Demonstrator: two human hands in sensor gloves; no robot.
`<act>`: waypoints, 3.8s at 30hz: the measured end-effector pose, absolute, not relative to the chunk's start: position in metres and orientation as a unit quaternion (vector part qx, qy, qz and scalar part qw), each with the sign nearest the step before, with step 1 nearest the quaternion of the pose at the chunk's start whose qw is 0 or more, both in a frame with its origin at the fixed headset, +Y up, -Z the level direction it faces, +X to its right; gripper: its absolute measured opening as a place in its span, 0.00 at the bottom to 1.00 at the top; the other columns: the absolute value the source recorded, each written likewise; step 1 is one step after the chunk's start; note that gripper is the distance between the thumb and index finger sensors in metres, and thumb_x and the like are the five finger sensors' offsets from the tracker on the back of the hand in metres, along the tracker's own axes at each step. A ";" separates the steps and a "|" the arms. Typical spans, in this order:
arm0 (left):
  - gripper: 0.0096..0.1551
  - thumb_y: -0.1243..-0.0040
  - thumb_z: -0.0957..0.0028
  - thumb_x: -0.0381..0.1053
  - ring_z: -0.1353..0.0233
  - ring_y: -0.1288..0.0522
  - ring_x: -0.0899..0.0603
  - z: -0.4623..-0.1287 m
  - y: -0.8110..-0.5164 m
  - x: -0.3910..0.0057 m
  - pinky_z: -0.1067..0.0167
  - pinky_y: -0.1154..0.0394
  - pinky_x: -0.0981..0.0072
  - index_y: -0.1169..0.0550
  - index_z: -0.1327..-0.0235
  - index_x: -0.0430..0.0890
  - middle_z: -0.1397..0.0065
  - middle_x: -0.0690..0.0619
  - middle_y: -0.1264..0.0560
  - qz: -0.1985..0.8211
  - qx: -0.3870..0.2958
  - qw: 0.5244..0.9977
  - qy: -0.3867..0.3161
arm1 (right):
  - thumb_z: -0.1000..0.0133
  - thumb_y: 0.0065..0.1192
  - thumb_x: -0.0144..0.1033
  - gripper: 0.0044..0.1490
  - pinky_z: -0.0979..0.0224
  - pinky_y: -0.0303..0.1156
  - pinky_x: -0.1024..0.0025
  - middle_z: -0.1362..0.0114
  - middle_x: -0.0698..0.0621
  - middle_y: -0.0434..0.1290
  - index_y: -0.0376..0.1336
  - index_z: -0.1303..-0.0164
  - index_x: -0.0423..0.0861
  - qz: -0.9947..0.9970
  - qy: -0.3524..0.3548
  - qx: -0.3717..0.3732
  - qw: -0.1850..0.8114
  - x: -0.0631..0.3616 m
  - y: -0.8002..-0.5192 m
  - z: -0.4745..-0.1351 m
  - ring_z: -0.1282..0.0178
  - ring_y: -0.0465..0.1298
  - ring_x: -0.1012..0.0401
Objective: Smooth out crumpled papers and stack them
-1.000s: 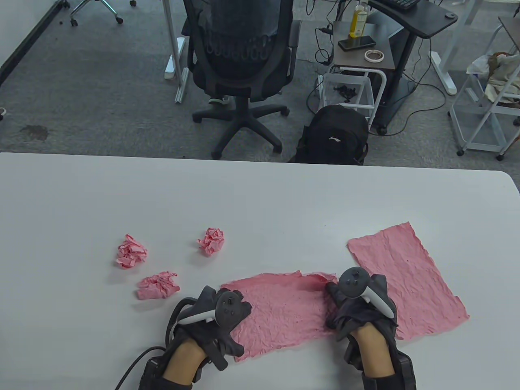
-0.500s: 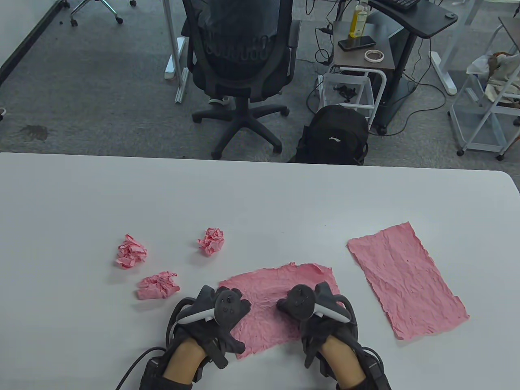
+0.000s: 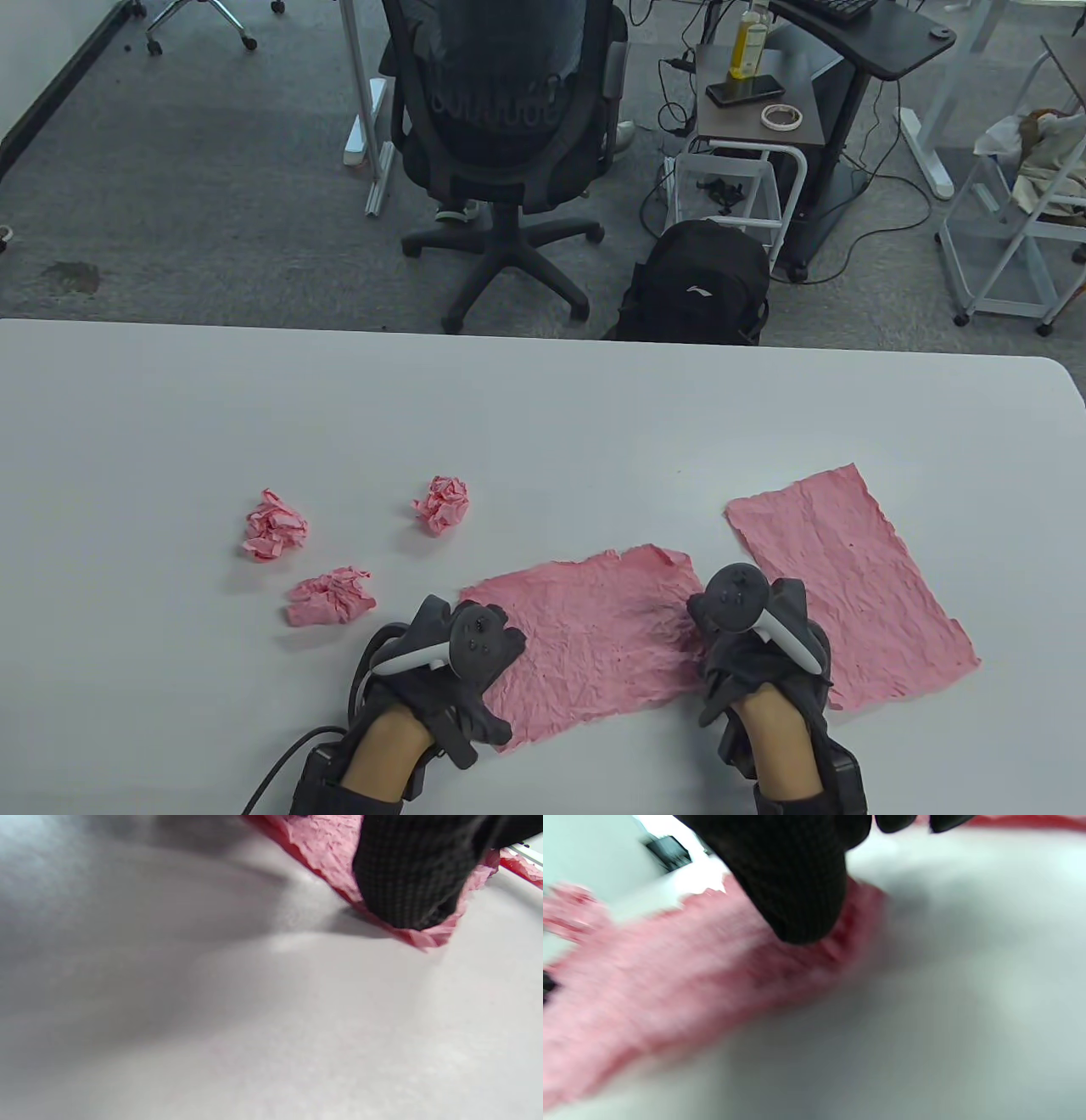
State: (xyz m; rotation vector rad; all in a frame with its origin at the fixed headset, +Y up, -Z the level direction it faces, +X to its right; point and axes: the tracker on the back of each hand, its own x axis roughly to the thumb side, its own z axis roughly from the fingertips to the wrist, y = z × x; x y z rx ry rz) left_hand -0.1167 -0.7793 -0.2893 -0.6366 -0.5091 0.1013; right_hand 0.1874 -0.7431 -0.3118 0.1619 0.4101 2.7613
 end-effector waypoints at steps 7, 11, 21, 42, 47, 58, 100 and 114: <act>0.64 0.26 0.59 0.68 0.13 0.65 0.35 -0.289 -0.779 -0.112 0.24 0.60 0.29 0.50 0.16 0.55 0.15 0.48 0.62 0.045 -0.319 0.906 -0.273 | 0.46 0.65 0.31 0.37 0.28 0.53 0.37 0.16 0.38 0.51 0.57 0.25 0.50 0.950 0.194 0.215 0.117 0.102 -0.768 -0.307 0.20 0.50 0.37; 0.64 0.26 0.59 0.68 0.13 0.66 0.36 -0.289 -0.780 -0.112 0.24 0.61 0.29 0.51 0.16 0.55 0.15 0.49 0.63 0.049 -0.322 0.906 -0.270 | 0.46 0.63 0.31 0.42 0.25 0.42 0.40 0.16 0.44 0.39 0.48 0.22 0.52 0.943 0.244 0.133 0.183 0.132 -0.781 -0.331 0.19 0.39 0.42; 0.64 0.27 0.59 0.68 0.13 0.66 0.36 -0.288 -0.780 -0.112 0.24 0.61 0.30 0.51 0.16 0.56 0.15 0.49 0.63 0.047 -0.321 0.908 -0.266 | 0.47 0.64 0.25 0.40 0.25 0.40 0.38 0.16 0.39 0.41 0.53 0.24 0.47 0.951 0.184 0.010 0.248 0.204 -0.780 -0.344 0.20 0.39 0.37; 0.64 0.30 0.56 0.68 0.14 0.71 0.38 -0.293 -0.783 -0.123 0.24 0.65 0.31 0.55 0.17 0.57 0.16 0.50 0.67 0.068 -0.341 0.910 -0.225 | 0.51 0.67 0.18 0.43 0.26 0.52 0.46 0.18 0.38 0.44 0.53 0.25 0.45 0.956 0.211 0.028 0.204 0.190 -0.775 -0.320 0.22 0.45 0.39; 0.64 0.28 0.57 0.67 0.14 0.70 0.37 -0.292 -0.783 -0.124 0.24 0.64 0.30 0.53 0.17 0.56 0.16 0.49 0.66 0.068 -0.337 0.908 -0.238 | 0.46 0.62 0.28 0.40 0.32 0.58 0.37 0.20 0.30 0.55 0.51 0.24 0.42 0.971 0.148 -0.007 0.188 0.202 -0.760 -0.318 0.25 0.55 0.32; 0.56 0.29 0.54 0.65 0.13 0.62 0.35 -0.291 -0.775 -0.126 0.24 0.58 0.30 0.43 0.17 0.52 0.15 0.47 0.58 0.090 -0.327 0.904 -0.259 | 0.49 0.69 0.47 0.34 0.39 0.66 0.40 0.39 0.36 0.73 0.67 0.39 0.39 0.990 0.097 -0.101 0.012 0.185 -0.762 -0.334 0.37 0.70 0.35; 0.51 0.38 0.48 0.64 0.13 0.56 0.32 -0.288 -0.746 -0.129 0.24 0.50 0.29 0.47 0.16 0.52 0.14 0.44 0.53 0.127 -0.072 0.960 -0.240 | 0.42 0.56 0.30 0.26 0.58 0.84 0.59 0.39 0.34 0.78 0.63 0.33 0.40 0.567 -0.233 -0.166 0.772 0.340 -0.753 -0.299 0.52 0.86 0.45; 0.51 0.38 0.48 0.64 0.13 0.55 0.32 -0.290 -0.737 -0.148 0.24 0.50 0.29 0.47 0.16 0.52 0.14 0.44 0.53 0.142 -0.049 0.967 -0.206 | 0.45 0.71 0.43 0.47 0.33 0.60 0.34 0.21 0.32 0.58 0.49 0.23 0.42 0.775 -0.282 -0.307 0.474 0.364 -0.738 -0.267 0.27 0.62 0.33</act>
